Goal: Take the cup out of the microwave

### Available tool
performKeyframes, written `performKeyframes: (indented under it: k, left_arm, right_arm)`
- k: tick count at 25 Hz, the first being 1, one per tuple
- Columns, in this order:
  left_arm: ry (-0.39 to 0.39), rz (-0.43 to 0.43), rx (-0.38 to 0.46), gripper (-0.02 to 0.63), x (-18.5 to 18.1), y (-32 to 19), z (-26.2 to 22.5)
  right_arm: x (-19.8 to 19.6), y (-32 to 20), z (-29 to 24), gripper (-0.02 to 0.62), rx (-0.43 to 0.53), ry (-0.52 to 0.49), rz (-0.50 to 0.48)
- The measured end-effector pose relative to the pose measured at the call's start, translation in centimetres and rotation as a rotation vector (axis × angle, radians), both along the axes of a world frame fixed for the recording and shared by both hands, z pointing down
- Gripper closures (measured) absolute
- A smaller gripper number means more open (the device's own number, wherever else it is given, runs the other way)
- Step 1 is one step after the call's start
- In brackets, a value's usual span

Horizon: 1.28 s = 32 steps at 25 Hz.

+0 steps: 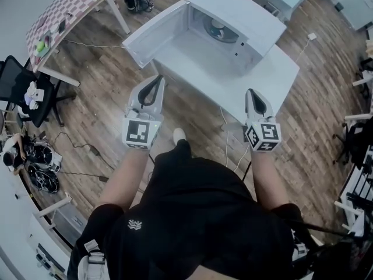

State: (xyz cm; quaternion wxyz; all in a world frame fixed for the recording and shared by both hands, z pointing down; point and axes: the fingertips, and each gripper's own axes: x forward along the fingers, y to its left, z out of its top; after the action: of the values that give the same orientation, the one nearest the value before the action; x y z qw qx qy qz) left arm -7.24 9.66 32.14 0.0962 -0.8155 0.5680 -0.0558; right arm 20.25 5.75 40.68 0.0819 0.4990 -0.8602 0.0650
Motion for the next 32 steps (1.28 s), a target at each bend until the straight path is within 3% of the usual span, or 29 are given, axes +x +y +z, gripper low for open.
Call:
performKeyframes:
  k: [14, 24, 32]
  left_arm:
    - [0.019, 0.118, -0.009, 0.603, -6.4, -12.6, 0.9]
    - [0.032, 0.169, -0.01, 0.603, -5.4, -18.8, 1.7]
    - [0.011, 0.171, -0.036, 0.603, -4.7, -23.9, 3.7]
  right_arm:
    - [-7.7, -11.1, 0.4, 0.595, -0.015, 0.044, 0.088]
    - [-9.1, -15.8, 0.8, 0.595, 0.016, 0.042, 0.132]
    - [-9.9, -22.4, 4.1, 0.595, -0.02, 0.028, 0.136]
